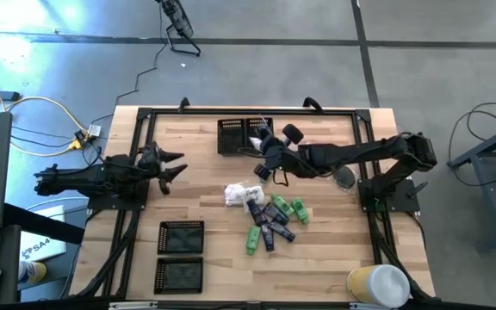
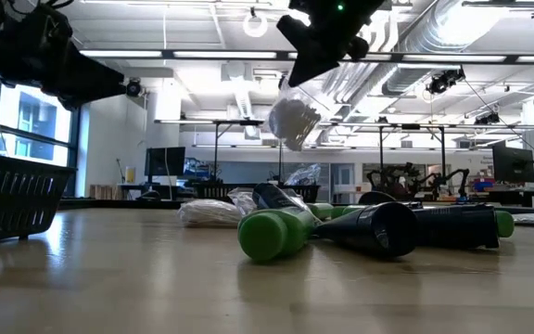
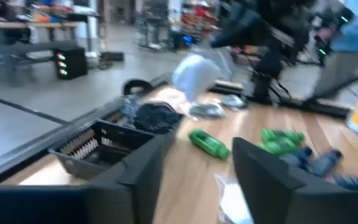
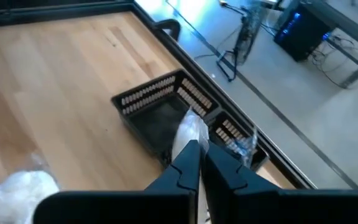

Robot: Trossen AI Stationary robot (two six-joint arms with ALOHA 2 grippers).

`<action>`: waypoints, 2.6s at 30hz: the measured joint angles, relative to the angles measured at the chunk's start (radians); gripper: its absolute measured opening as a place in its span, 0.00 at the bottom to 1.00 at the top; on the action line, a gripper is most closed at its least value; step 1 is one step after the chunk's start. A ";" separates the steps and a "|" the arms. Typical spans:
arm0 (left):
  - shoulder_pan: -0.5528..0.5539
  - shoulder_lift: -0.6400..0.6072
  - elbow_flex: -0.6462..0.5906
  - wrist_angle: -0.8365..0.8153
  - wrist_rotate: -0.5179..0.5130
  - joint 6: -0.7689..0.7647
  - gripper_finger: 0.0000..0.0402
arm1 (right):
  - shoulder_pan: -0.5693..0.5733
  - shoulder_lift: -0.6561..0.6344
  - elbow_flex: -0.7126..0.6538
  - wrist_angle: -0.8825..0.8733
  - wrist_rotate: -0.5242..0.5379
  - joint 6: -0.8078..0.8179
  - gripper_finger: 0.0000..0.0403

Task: Pick & Place Travel size toiletries
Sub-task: Put the white cotton pack into the top middle basket

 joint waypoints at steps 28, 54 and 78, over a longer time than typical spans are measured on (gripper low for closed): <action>0.020 0.457 0.186 0.122 0.144 -0.050 0.54 | 0.025 0.001 0.000 0.177 -0.369 -0.154 0.01; 0.531 1.144 0.457 0.358 0.936 0.192 0.54 | 0.010 0.006 0.000 0.113 -0.364 -0.122 0.01; 0.437 1.310 0.518 0.415 0.992 0.269 0.54 | 0.006 0.006 0.000 0.087 -0.384 -0.100 0.01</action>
